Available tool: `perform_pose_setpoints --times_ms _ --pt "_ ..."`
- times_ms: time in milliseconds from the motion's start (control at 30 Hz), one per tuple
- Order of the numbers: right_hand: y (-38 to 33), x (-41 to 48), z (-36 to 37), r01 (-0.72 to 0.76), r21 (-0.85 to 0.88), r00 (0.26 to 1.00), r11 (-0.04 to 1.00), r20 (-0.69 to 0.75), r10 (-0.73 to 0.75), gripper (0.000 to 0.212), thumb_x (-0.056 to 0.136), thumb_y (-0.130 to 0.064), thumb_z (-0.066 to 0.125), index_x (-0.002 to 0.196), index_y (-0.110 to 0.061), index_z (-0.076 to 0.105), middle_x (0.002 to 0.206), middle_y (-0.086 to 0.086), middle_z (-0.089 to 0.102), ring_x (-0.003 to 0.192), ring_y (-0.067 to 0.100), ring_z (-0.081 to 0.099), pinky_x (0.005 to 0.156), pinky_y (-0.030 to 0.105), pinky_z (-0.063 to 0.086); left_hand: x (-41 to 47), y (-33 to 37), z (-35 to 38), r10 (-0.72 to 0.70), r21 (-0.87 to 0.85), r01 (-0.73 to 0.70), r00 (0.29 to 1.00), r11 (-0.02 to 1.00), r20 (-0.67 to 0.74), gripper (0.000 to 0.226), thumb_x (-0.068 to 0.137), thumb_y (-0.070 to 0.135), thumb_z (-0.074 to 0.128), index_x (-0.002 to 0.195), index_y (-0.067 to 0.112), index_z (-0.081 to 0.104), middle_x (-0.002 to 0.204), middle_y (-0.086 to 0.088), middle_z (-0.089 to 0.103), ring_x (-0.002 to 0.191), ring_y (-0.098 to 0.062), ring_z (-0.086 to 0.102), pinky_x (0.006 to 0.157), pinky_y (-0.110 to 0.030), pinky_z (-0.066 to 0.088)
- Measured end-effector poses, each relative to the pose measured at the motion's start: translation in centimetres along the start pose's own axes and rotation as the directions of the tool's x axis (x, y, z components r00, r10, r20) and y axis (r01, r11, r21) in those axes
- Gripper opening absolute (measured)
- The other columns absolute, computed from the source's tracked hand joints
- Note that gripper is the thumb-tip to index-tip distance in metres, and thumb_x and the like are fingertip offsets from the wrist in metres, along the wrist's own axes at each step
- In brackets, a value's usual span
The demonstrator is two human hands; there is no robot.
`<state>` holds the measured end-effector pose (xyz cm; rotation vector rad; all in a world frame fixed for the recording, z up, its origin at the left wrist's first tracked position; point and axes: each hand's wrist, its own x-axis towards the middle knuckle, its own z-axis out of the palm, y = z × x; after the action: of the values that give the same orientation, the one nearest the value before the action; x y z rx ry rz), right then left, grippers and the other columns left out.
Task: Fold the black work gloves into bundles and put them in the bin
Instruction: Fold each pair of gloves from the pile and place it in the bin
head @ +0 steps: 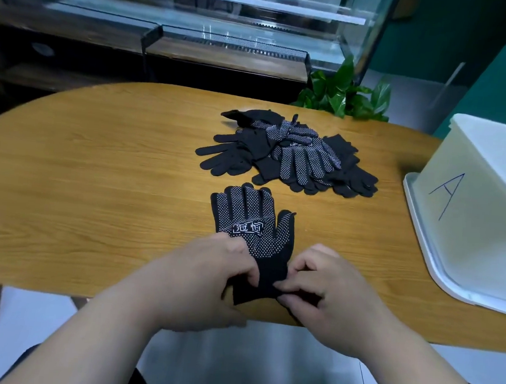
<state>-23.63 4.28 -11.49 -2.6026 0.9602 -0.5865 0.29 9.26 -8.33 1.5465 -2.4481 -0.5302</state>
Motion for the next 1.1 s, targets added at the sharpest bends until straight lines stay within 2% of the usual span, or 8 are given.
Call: perform_pose_setpoints --times_ms 233,433,700,767,833,900,1000,1100 --pt "-0.3 -0.1 -0.4 0.026 0.018 1.000 0.999 0.013 -0.027 0.015 0.081 -0.046 0.068 0.087 -0.034 0.075 0.089 -0.020 0.052 0.093 0.004 0.051 0.074 0.026 0.044 -0.1 0.8 -0.2 -0.002 0.081 0.000 1.000 0.997 0.031 0.045 0.076 0.055 0.076 0.114 0.040 0.057 0.102 0.022 0.044 0.099 0.001 0.031 0.084 -0.016 0.030" --pt "-1.7 -0.5 -0.8 0.029 -0.116 0.982 0.993 0.187 -0.007 0.048 0.062 -0.071 0.071 0.091 -0.035 0.059 0.112 -0.024 0.039 0.112 0.000 0.034 0.090 0.012 0.029 -1.2 0.4 1.2 0.084 0.111 -0.078 0.995 0.991 -0.047 0.031 0.078 0.043 0.067 0.107 0.039 0.057 0.101 0.021 0.050 0.099 -0.003 0.039 0.085 -0.021 0.034" --pt "-5.0 -1.0 0.1 0.081 -0.028 0.982 0.996 -0.168 -0.085 0.024 0.073 -0.032 0.074 0.082 -0.026 0.052 0.118 -0.008 0.057 0.118 0.020 0.049 0.093 0.040 0.045 -3.6 2.3 0.5 0.060 -0.215 -0.156 0.917 0.964 -0.395 0.016 0.082 0.026 0.060 0.094 0.035 0.059 0.105 0.018 0.058 0.107 -0.007 0.054 0.092 -0.026 0.043" --pt "-7.3 -0.9 -1.7 -0.009 0.265 0.956 0.964 -0.279 0.085 0.018 0.076 -0.035 0.069 0.081 -0.029 0.052 0.102 -0.015 0.061 0.104 0.013 0.057 0.086 0.034 0.048 -4.1 4.3 -0.3 -0.128 -0.467 -0.136 0.862 0.874 -0.490 0.017 0.082 0.032 0.059 0.097 0.040 0.059 0.099 0.017 0.063 0.098 -0.008 0.060 0.085 -0.026 0.047" --pt "-9.7 -0.4 -3.9 -0.092 0.602 0.907 0.793 -0.278 0.316 0.015 0.076 -0.044 0.064 0.084 -0.033 0.057 0.083 -0.012 0.064 0.081 0.007 0.060 0.071 0.032 0.051 -4.3 6.2 -1.5 -0.343 -0.740 -0.209 0.783 0.639 -0.518 0.025 0.078 0.033 0.067 0.102 0.035 0.060 0.087 0.019 0.066 0.079 -0.001 0.061 0.072 -0.018 0.049" --pt "-10.8 0.4 -5.5 -0.076 0.789 0.885 0.610 -0.229 0.406 0.010 0.080 -0.037 0.065 0.085 -0.031 0.059 0.075 -0.004 0.066 0.070 0.015 0.060 0.065 0.040 0.051 -4.0 7.2 -2.7 -0.372 -0.879 -0.257 0.832 0.402 -0.413 0.033 0.077 0.029 0.071 0.109 0.024 0.063 0.092 0.011 0.071 0.082 -0.006 0.064 0.073 -0.019 0.051" --pt "-11.2 1.9 -6.5 -0.139 0.798 0.864 0.586 -0.192 0.466 0.006 0.090 -0.033 0.060 0.091 -0.028 0.057 0.079 0.010 0.072 0.071 0.037 0.064 0.070 0.056 0.056 -3.8 7.8 -3.3 -0.237 -0.948 -0.040 0.964 0.315 -0.119 0.018 0.083 0.025 0.071 0.101 0.026 0.075 0.104 -0.004 0.075 0.093 -0.018 0.070 0.077 -0.027 0.054" --pt "-10.9 2.3 -6.8 -0.252 0.682 0.838 0.687 -0.201 0.507 0.010 0.095 -0.038 0.057 0.097 -0.029 0.054 0.080 0.017 0.068 0.069 0.038 0.060 0.070 0.058 0.051 -3.8 7.9 -2.7 -0.267 -0.979 0.026 0.963 0.200 -0.029 0.013 0.086 0.020 0.066 0.094 0.018 0.076 0.098 -0.013 0.074 0.086 -0.023 0.069 0.072 -0.029 0.054"
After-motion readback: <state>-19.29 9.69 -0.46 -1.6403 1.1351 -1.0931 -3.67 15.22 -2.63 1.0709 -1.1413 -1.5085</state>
